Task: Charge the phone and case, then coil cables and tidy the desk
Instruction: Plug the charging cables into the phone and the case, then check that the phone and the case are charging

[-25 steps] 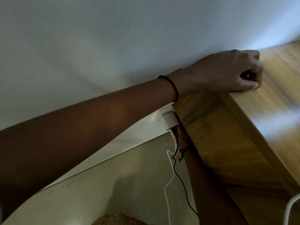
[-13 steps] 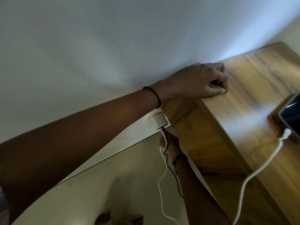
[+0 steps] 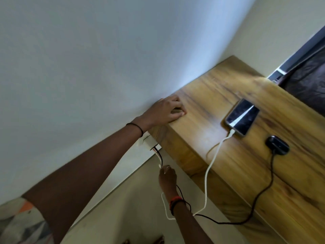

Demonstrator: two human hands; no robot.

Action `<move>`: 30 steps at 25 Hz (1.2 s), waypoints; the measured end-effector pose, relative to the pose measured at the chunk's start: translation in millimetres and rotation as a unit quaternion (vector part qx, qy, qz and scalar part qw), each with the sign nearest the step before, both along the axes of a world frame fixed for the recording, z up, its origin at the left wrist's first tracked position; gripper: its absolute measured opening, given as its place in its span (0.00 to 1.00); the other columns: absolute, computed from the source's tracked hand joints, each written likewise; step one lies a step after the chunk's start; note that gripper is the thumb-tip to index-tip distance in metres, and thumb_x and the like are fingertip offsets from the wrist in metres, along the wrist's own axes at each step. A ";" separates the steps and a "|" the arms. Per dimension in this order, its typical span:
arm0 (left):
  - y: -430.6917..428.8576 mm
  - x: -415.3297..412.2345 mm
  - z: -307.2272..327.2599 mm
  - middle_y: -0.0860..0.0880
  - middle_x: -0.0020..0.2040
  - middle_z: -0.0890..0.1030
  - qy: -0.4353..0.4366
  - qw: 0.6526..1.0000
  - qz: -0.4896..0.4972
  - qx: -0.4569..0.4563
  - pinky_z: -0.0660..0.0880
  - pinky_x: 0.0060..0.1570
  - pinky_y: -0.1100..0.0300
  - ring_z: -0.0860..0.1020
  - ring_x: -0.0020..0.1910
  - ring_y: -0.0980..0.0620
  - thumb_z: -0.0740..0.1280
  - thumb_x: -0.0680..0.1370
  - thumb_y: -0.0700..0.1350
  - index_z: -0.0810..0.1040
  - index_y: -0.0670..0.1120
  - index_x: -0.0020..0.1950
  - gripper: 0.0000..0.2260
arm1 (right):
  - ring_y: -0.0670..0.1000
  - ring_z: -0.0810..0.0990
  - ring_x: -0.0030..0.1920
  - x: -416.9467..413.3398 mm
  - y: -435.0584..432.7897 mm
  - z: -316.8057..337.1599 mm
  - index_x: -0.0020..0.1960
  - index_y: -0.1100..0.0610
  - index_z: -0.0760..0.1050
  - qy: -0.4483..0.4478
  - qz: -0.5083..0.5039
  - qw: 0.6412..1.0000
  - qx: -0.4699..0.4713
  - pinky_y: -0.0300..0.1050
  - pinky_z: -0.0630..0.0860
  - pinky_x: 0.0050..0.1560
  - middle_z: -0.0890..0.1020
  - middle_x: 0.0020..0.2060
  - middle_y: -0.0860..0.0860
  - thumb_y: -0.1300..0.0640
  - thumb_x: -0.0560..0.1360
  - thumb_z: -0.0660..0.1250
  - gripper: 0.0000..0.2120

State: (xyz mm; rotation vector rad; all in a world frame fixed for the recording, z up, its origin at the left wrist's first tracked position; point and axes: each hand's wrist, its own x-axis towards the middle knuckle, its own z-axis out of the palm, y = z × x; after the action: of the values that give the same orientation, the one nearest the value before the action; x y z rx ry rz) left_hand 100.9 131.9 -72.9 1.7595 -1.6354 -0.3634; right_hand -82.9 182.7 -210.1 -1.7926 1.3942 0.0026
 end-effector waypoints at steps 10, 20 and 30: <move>-9.0 -14.5 13.0 0.53 0.51 0.74 -0.034 0.996 0.048 0.072 0.75 0.51 0.56 0.75 0.47 0.55 0.65 0.76 0.46 0.79 0.51 0.48 0.03 | 0.38 0.78 0.39 -63.3 16.5 166.8 0.41 0.45 0.77 -0.225 0.032 0.973 0.040 0.29 0.72 0.43 0.81 0.37 0.43 0.61 0.76 0.63 0.12; -72.9 -89.3 38.3 0.50 0.54 0.76 0.098 0.986 0.094 0.097 0.71 0.50 0.67 0.76 0.50 0.56 0.62 0.79 0.42 0.76 0.47 0.55 0.07 | 0.50 0.80 0.45 -110.7 -143.1 210.7 0.50 0.53 0.77 -0.210 -0.157 0.960 -0.099 0.41 0.78 0.42 0.81 0.44 0.48 0.60 0.78 0.60 0.08; -146.1 -125.1 45.8 0.42 0.63 0.73 0.153 0.961 0.157 0.171 0.67 0.55 0.60 0.73 0.59 0.46 0.57 0.80 0.42 0.71 0.42 0.66 0.15 | 0.52 0.77 0.50 -98.6 -202.8 198.7 0.59 0.58 0.71 -0.139 -0.227 0.962 -0.064 0.42 0.71 0.46 0.77 0.51 0.54 0.58 0.79 0.56 0.11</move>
State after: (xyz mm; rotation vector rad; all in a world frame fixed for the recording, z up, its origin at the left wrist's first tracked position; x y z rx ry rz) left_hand -24.2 -14.2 -27.0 2.0572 -1.1003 -0.7585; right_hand -181.5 -20.0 -11.4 -1.4640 1.5892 -0.5715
